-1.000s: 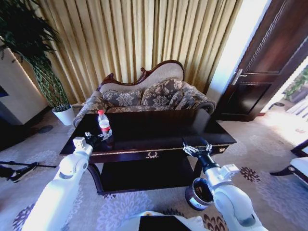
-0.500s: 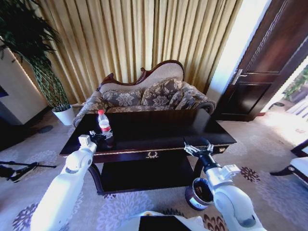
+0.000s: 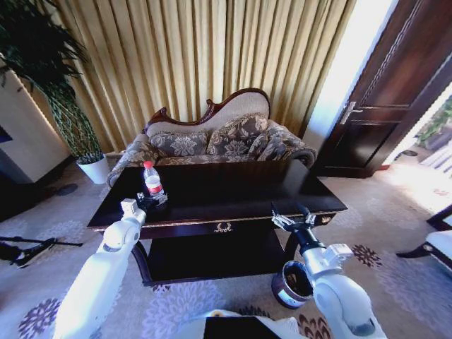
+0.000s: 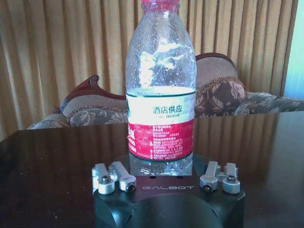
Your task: Move to the front of the table and place the trash on the table into the trash bin.
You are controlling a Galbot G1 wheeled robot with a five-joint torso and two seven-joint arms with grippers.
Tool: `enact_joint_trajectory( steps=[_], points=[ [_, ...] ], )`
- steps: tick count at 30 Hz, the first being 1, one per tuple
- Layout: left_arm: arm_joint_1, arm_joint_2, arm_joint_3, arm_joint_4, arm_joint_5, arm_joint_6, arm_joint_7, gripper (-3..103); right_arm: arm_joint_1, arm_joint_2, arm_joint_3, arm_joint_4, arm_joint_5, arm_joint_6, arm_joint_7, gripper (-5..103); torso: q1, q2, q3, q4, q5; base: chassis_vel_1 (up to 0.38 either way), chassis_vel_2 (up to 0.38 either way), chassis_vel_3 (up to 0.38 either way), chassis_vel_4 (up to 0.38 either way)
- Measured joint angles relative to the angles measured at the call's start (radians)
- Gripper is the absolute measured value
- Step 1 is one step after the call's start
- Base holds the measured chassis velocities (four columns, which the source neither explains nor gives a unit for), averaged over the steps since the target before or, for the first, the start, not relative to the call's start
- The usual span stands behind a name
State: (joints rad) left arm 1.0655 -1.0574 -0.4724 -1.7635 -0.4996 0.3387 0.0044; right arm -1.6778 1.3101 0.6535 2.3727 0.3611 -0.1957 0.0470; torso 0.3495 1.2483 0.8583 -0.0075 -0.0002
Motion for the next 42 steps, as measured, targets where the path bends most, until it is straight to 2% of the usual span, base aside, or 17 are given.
enact_joint_trajectory(
  steps=[2,3,6,9,11,13,17,24,26,28,29,31,32,35,37,40,42],
  points=[
    [0.0,0.0,0.0,0.001,0.0,-0.001,0.001,73,0.0,0.0,0.0,0.0,0.0,0.0,0.0,100,0.0,0.0,0.0,0.0,-0.0001,0.0,0.0,0.0,0.0],
    [-0.002,0.0,0.001,0.003,-0.001,-0.002,0.003,62,0.0,0.001,0.0,0.0,-0.001,0.0,0.0,100,0.0,0.0,0.0,0.0001,0.0,0.0,0.0,0.0,0.0],
    [-0.006,0.001,0.001,0.007,-0.001,-0.004,0.006,57,0.001,0.005,0.0,-0.002,-0.002,0.0,0.0,100,0.0,0.0,0.0,0.0,0.0,0.0,0.0,0.0,0.0],
    [-0.008,0.002,0.001,0.008,-0.001,-0.006,0.007,45,0.003,0.007,-0.002,-0.005,-0.004,0.0,0.001,100,0.0,0.0,0.0,0.0,0.0,0.0,0.0,0.0,0.0],
    [-0.008,0.002,0.001,0.008,-0.001,-0.007,0.007,45,0.004,0.007,-0.003,-0.006,-0.004,0.001,0.001,100,0.0,0.0,0.0,0.0,0.0,0.0,0.0,0.0,0.0],
    [-0.005,0.004,-0.003,-0.004,-0.002,-0.008,0.007,36,0.004,0.007,-0.004,-0.006,-0.004,0.001,0.001,100,0.0,0.0,0.0,0.0,0.0,0.0,0.0,0.0,0.0],
    [-0.002,0.011,-0.012,-0.029,0.001,-0.018,0.007,32,0.006,0.002,-0.005,-0.004,-0.003,0.001,0.001,100,0.0,0.0,0.0,0.0,0.0,0.0,0.0,0.0,0.0],
    [0.014,0.033,-0.035,-0.106,0.017,-0.034,0.004,31,0.009,-0.032,-0.014,0.017,0.017,-0.001,0.001,100,0.0,0.0,0.0,-0.0001,0.0,0.0,0.0,0.0,0.0],
    [0.023,0.045,-0.048,-0.138,0.015,-0.033,-0.003,31,0.015,-0.062,-0.019,0.026,0.034,-0.006,0.007,100,0.0,0.0,0.0,-0.0001,0.0,0.0,0.0,0.0,0.0],
    [0.042,0.071,-0.074,-0.195,-0.003,-0.015,-0.016,31,0.041,-0.126,-0.036,0.039,0.094,-0.017,0.043,100,0.0,0.0,0.0,0.0,-0.0001,0.0,0.0,0.0,0.0],
    [0.042,0.071,-0.074,-0.195,-0.003,-0.015,-0.016,31,0.041,-0.126,-0.036,0.039,0.094,-0.017,0.043,100,0.0,0.0,0.0,0.0,-0.0001,0.0,0.0,0.0,0.0],
    [0.063,0.104,-0.094,-0.243,-0.015,-0.006,-0.025,31,0.08,-0.212,-0.06,0.046,0.177,-0.019,0.053,100,0.0,0.0,0.0,0.0001,0.0,0.0,0.0,0.0,0.0],
    [0.063,0.104,-0.094,-0.243,-0.015,-0.006,-0.025,31,0.08,-0.212,-0.06,0.046,0.177,-0.019,0.053,100,0.0,0.0,0.0,0.0001,0.0,0.0,0.0,0.0,0.0],
    [0.085,0.164,-0.114,-0.287,-0.022,-0.006,-0.025,31,0.165,-0.341,-0.094,0.04,0.289,-0.02,0.055,100,0.0,0.0,0.0,0.0001,-0.0001,0.0,0.0,0.0,0.0],
    [0.085,0.178,-0.116,-0.293,-0.027,-0.007,-0.023,31,0.194,-0.367,-0.104,0.03,0.303,-0.02,0.054,100,0.0,0.0,0.0,0.0001,-0.0001,0.0,0.0,0.0,0.0],
    [0.061,0.25,-0.104,-0.302,-0.041,-0.027,-0.019,31,0.344,-0.464,-0.179,-0.037,0.346,-0.02,0.037,100,0.0,0.0,0.0,0.0001,0.0,0.0,0.0,0.0,0.0],
    [0.054,0.263,-0.098,-0.302,-0.044,-0.034,-0.02,31,0.372,-0.476,-0.196,-0.054,0.355,-0.02,0.036,100,0.0,0.0,0.0,0.0002,0.0,0.0,0.0,0.0,0.0]
  ],
)
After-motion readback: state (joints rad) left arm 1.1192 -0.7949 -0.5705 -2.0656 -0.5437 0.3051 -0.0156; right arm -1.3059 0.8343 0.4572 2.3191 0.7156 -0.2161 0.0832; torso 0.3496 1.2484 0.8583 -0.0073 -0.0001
